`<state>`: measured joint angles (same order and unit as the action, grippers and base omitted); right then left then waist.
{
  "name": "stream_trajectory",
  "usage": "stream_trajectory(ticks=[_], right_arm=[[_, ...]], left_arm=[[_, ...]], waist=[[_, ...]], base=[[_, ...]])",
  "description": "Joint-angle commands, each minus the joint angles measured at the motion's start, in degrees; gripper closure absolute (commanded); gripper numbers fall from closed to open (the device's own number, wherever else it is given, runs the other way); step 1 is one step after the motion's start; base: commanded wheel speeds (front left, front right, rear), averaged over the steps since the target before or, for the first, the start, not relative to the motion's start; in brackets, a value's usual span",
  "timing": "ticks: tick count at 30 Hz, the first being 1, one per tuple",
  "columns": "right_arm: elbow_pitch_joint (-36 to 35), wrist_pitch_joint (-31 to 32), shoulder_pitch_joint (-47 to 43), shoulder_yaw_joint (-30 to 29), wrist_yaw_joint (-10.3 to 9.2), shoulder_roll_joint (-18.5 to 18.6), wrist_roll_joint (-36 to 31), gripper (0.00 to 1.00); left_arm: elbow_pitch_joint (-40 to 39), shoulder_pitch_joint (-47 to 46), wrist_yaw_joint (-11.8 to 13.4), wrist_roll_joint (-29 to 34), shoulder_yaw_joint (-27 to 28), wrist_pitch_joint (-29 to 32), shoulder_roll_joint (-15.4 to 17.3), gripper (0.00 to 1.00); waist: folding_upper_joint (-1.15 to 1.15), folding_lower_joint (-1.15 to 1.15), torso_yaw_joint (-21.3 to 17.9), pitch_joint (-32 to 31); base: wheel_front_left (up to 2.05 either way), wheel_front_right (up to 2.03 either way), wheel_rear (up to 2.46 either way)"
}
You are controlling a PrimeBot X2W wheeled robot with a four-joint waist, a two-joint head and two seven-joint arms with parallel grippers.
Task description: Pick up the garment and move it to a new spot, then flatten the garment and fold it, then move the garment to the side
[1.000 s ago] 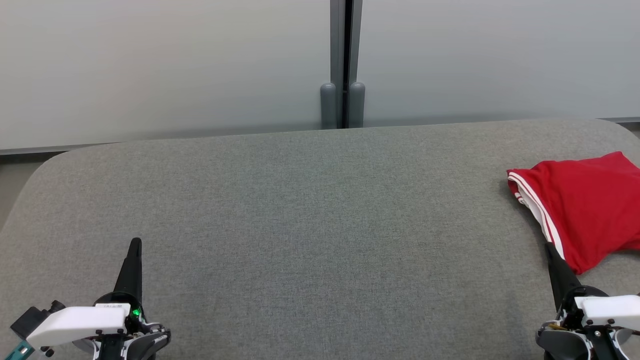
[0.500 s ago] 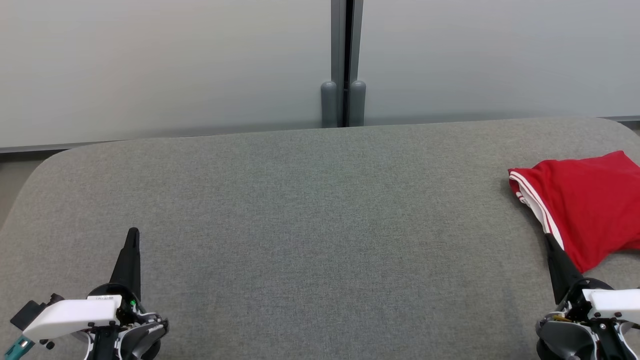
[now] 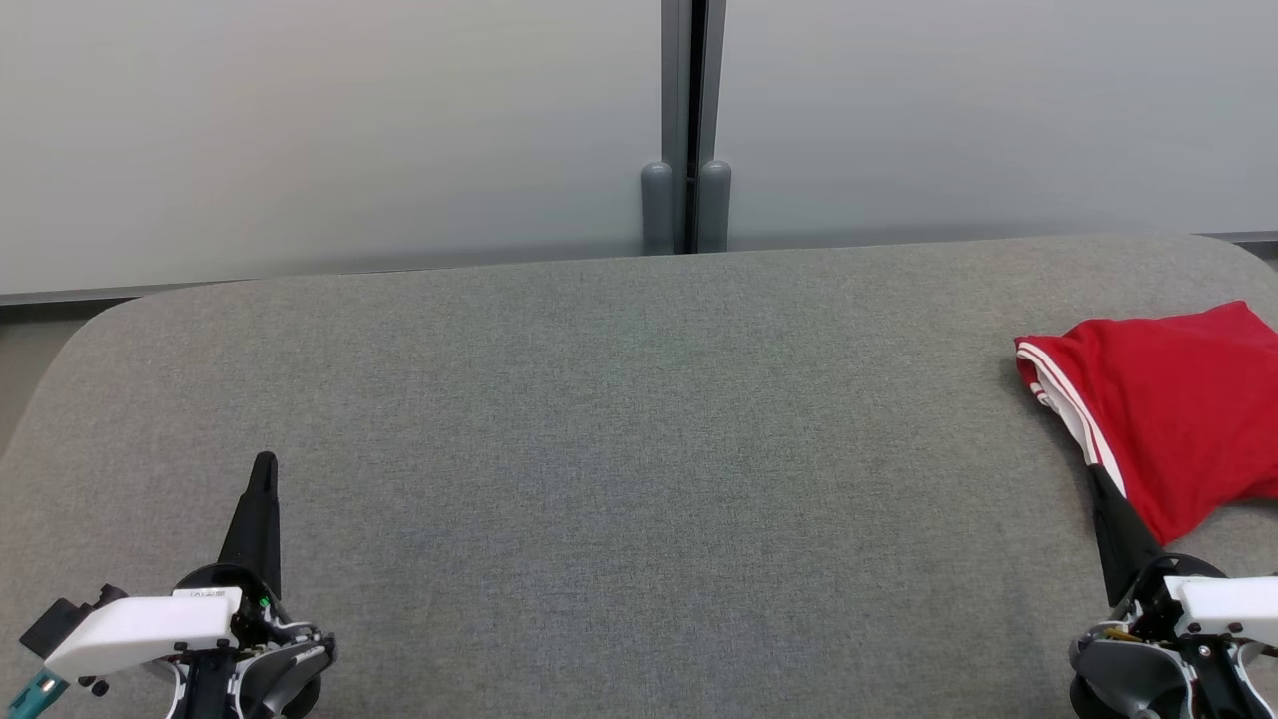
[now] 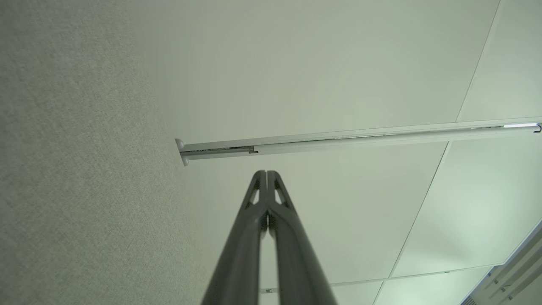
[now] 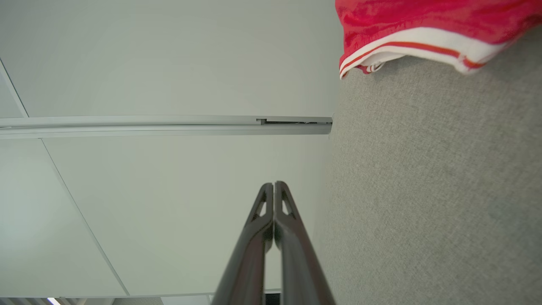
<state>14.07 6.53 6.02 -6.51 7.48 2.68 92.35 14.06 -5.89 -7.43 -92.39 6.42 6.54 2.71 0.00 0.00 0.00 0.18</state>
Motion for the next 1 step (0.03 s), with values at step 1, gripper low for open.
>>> stream_trajectory(ticks=[1], right_arm=[[-0.14,0.23,0.5,-0.13,0.02,0.37,0.11,1.0]], left_arm=[[0.06,-0.84,-0.21,-0.07,0.25,0.17,0.32,1.0]], waist=[[0.0,0.0,0.0,0.0]], base=[[0.0,0.0,0.0]])
